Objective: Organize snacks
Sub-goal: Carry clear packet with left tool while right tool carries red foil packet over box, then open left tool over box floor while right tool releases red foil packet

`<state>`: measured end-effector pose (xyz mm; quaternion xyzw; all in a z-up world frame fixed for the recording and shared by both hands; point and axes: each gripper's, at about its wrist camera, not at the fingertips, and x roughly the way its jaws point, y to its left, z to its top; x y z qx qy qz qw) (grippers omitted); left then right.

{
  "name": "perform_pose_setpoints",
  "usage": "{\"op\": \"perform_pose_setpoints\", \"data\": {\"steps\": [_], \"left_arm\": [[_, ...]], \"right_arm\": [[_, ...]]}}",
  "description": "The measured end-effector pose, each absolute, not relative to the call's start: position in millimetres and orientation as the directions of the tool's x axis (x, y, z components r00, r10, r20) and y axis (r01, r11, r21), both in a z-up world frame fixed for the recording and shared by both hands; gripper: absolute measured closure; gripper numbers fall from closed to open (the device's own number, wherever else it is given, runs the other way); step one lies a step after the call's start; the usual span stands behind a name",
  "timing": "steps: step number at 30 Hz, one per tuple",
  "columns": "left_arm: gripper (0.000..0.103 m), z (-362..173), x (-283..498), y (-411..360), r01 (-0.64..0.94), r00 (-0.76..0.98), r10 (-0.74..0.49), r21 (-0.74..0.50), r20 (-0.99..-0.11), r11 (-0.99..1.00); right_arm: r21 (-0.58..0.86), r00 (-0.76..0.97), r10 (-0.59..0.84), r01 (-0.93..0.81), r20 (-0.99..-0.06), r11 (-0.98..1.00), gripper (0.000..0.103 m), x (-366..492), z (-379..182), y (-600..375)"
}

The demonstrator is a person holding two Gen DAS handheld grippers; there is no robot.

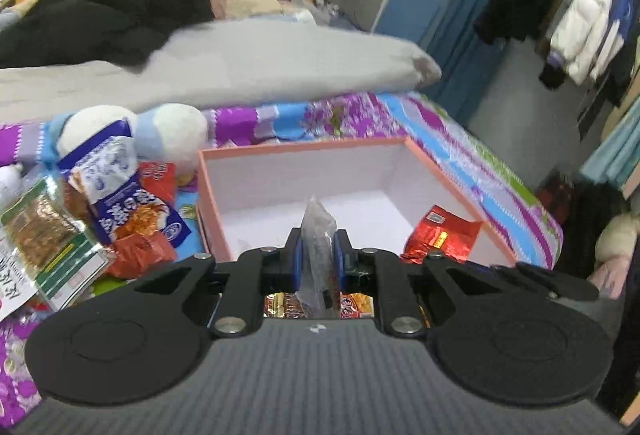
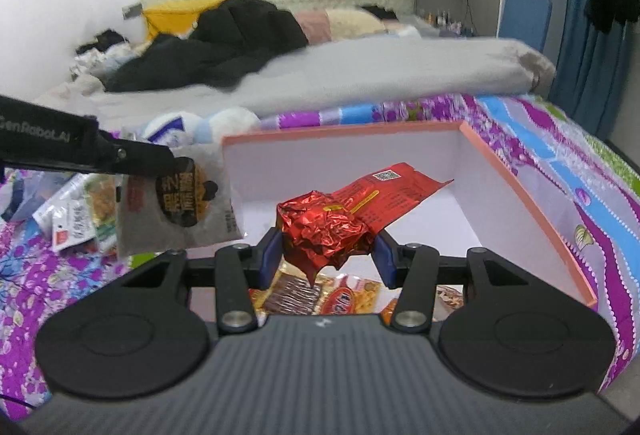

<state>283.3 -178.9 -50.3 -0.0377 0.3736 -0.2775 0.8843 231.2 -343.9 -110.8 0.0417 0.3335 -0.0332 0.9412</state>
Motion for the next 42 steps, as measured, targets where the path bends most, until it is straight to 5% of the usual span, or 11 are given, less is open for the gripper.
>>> {"op": "perform_pose_setpoints", "data": {"steps": [17, 19, 20, 23, 42], "left_arm": [[0.084, -95, 332, -219, 0.435, 0.458, -0.432, -0.229, -0.777, 0.871], [0.082, -93, 331, -219, 0.429, 0.475, -0.423, -0.216, -0.772, 0.877], [0.074, -92, 332, -219, 0.427, 0.473, -0.422, -0.218, -0.774, 0.878], [0.055, -85, 330, -217, 0.433, 0.490, -0.433, -0.220, -0.757, 0.874], [0.055, -43, 267, -179, 0.473, 0.613, -0.460, -0.168, -0.643, 0.865]], "right_arm": [[0.053, 0.624, -0.055, 0.153, -0.780, 0.987, 0.050, 265, -165, -383], [0.056, 0.619, -0.051, 0.151, -0.783, 0.987, 0.041, 266, -166, -384], [0.056, 0.621, -0.049, 0.149, -0.782, 0.987, 0.032, 266, -166, -384], [0.073, 0.634, -0.032, 0.140, -0.773, 0.987, 0.030, 265, -162, -383], [0.094, 0.785, -0.046, 0.132, -0.618, 0.987, 0.030, 213, -116, -358]]}}
